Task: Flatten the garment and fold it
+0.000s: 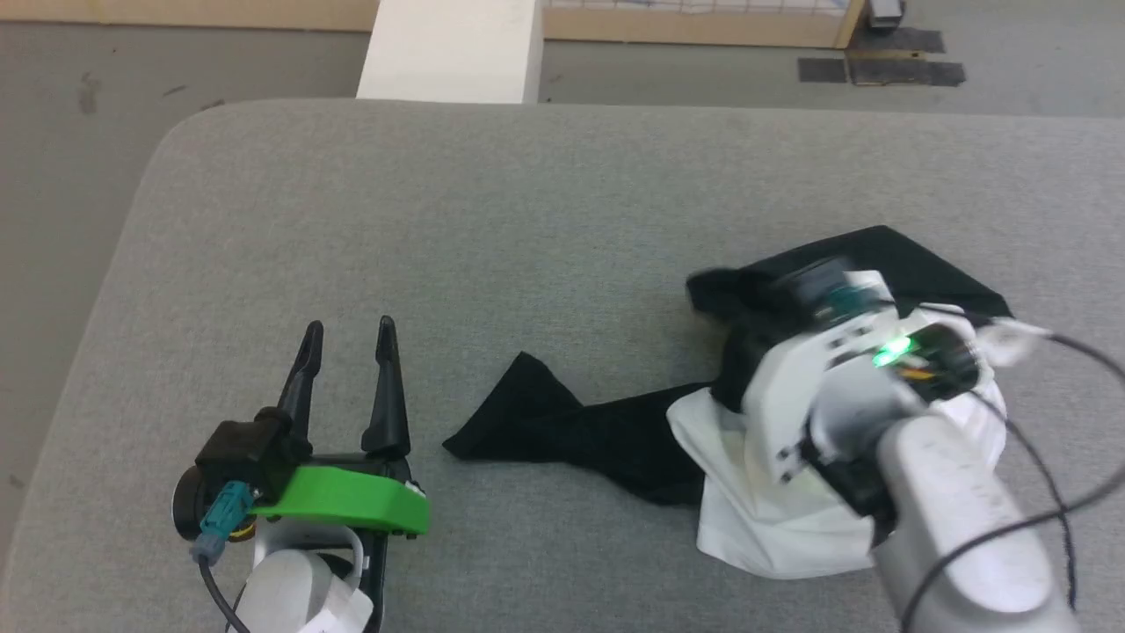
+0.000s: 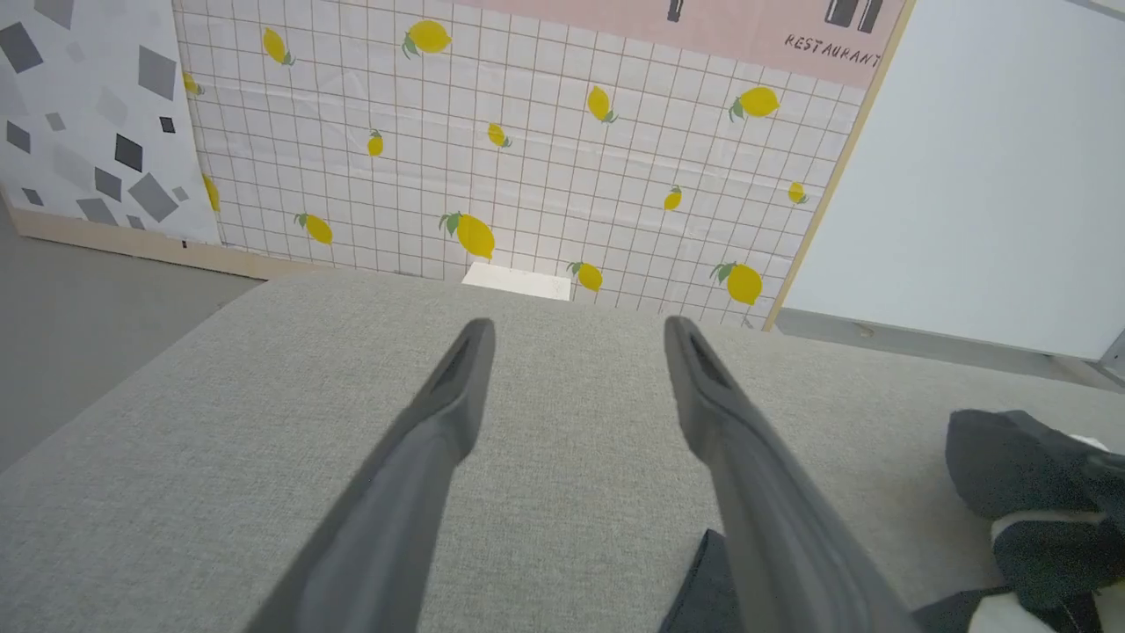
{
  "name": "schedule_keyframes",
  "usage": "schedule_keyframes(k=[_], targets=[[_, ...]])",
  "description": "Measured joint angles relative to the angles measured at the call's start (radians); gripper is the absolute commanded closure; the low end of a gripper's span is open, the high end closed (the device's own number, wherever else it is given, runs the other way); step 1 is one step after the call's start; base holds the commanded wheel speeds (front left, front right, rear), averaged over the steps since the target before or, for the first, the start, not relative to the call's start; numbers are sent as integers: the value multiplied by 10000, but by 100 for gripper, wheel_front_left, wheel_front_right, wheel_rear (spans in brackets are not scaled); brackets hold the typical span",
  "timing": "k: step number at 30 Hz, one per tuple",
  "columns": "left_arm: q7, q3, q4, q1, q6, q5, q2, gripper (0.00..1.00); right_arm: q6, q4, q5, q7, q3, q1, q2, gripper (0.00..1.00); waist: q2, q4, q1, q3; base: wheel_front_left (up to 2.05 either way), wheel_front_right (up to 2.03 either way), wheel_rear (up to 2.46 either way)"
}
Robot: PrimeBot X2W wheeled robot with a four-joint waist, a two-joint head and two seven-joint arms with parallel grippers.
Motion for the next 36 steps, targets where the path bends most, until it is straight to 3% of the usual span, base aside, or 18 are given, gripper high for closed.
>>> schedule_keyframes(k=[5,11,17,21,22,23,27,32,36], targets=[[-2,12,38,25,-104,73,-13,0,0,-989,61,-1112,-2383,359,213,100,0,-302,0,-301,0,0,0],[0,21,102,154,-205,240,-23,0,0,-1776,-67,-1496,-5816,1539,280,100,0,-730,0,-624,0,0,0],[0,19,161,173,-284,255,-25,0,-2,-639,240,-1124,-8426,2738,276,100,0,-1096,0,-839,0,0,0],[0,35,167,218,-297,282,-27,0,-4,188,320,-746,-8999,3280,311,100,0,-1286,0,-910,0,0,0],[0,48,167,221,-316,309,-27,0,-4,222,305,-905,-9041,3317,328,55,1,-1330,0,-917,0,0,0],[0,54,167,223,-337,320,-27,0,-2,222,297,-1068,-9056,3316,326,0,1,-1362,-1,-916,0,0,0],[0,-13,245,227,-399,320,-29,0,-4,-364,192,-2575,-8621,3314,311,0,0,-1489,0,-906,0,0,0],[-2,-650,648,173,-571,244,-31,0,-4,-1603,-40,-4621,-7145,3395,313,0,0,-1564,0,-872,0,0,0],[456,-1597,1352,-85,-723,173,-38,0,-4,-1918,42,-5250,-6004,3771,311,0,0,-1639,0,-817,0,0,0]])
